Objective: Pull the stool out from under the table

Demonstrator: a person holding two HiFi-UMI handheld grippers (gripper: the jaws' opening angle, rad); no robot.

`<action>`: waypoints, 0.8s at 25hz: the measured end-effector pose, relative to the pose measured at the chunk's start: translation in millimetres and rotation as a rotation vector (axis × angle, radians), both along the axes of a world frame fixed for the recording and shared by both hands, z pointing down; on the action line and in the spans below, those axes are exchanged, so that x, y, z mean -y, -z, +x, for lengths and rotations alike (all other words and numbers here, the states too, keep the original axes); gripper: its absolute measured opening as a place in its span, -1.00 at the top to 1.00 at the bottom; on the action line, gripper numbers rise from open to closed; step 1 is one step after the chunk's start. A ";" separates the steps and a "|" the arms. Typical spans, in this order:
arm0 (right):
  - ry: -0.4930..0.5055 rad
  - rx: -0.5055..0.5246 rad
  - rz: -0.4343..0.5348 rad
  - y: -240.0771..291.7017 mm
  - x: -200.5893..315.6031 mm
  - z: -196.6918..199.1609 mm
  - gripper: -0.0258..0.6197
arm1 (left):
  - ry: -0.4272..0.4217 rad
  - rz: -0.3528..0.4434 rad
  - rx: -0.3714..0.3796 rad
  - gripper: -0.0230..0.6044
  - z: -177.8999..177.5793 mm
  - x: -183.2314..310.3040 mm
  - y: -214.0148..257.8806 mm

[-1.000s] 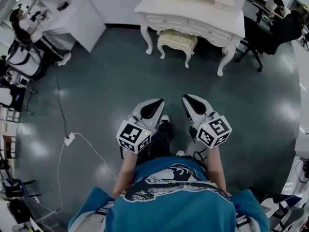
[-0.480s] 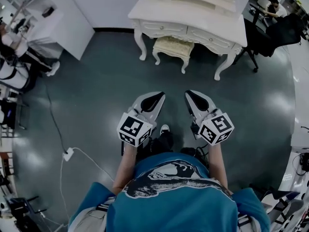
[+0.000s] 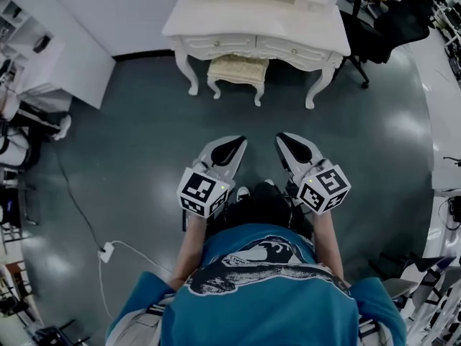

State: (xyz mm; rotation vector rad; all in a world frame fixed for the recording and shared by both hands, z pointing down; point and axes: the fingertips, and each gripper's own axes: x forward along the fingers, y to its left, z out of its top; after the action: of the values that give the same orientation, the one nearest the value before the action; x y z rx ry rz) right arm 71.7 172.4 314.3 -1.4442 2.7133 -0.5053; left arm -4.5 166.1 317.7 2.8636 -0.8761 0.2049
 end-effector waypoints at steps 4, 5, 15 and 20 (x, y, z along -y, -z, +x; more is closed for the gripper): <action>0.008 0.002 -0.029 -9.6 13.4 6.8 0.85 | 0.000 -0.012 0.001 0.88 8.5 12.1 -4.8; 0.016 0.003 -0.038 -12.2 18.7 7.8 0.85 | 0.007 -0.018 0.004 0.88 9.2 15.6 -6.6; 0.157 0.016 -0.055 -28.8 128.1 -8.4 0.85 | 0.193 -0.069 0.002 0.88 -23.1 105.7 -24.1; 0.183 -0.003 -0.049 -25.8 206.8 11.4 0.85 | 0.251 -0.066 0.007 0.88 -16.1 186.4 -22.3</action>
State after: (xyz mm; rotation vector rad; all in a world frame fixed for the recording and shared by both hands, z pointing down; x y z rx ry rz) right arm 83.1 -34.4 340.1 -1.2125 2.8703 -0.5813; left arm -20.6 -20.3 340.1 2.6617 -1.1933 0.2106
